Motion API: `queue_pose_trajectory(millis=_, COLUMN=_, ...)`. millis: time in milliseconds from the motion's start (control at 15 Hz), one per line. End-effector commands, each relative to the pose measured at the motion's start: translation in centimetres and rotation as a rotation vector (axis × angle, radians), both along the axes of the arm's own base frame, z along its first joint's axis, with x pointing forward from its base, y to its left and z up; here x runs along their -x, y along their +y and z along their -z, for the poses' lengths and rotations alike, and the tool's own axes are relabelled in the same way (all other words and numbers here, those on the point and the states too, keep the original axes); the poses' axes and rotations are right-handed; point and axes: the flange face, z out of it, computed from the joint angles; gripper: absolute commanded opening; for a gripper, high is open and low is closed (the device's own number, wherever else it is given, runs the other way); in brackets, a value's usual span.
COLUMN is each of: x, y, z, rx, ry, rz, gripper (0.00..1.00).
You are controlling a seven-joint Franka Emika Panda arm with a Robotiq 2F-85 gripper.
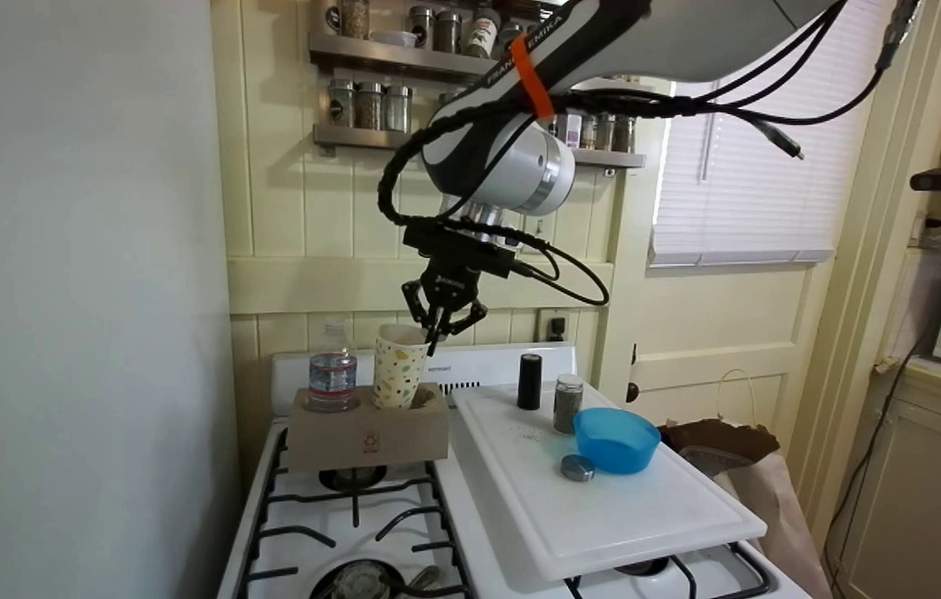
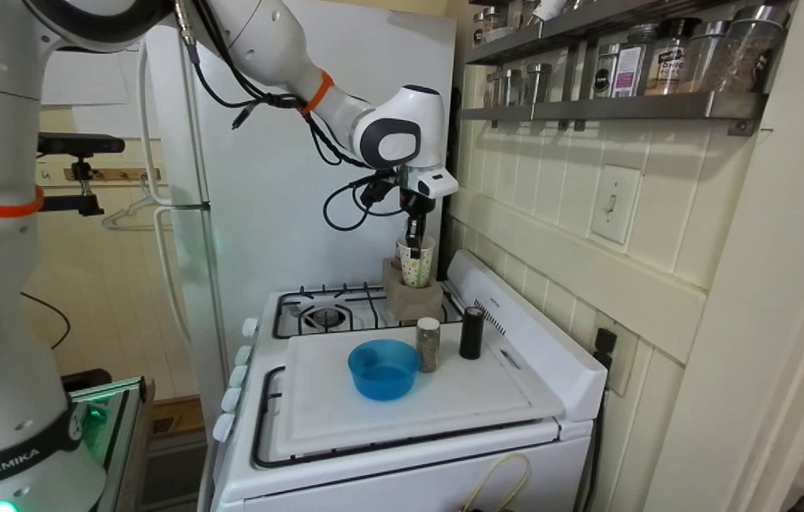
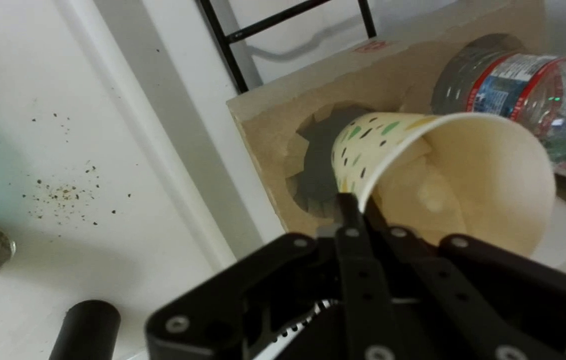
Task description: Put the coffee cup into the cup holder
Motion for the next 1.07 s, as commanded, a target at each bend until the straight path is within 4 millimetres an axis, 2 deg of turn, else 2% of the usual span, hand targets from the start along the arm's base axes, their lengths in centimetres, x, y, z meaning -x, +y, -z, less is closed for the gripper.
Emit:
queue_pose_trajectory(millis=0, x=-0.1, y=0.2, z=-0.4, rx=0.026, ry=0.019, rz=0.027, gripper=0.01)
queue_pose_trajectory(millis=467, x=-0.1, y=0.1, z=-0.1, rx=0.048, ry=0.044, rz=0.061, gripper=0.01)
queue_pose_trajectory(millis=1000, x=-0.7, y=-0.6, z=2.7, rx=0.079, ry=0.084, rz=0.085, gripper=0.01)
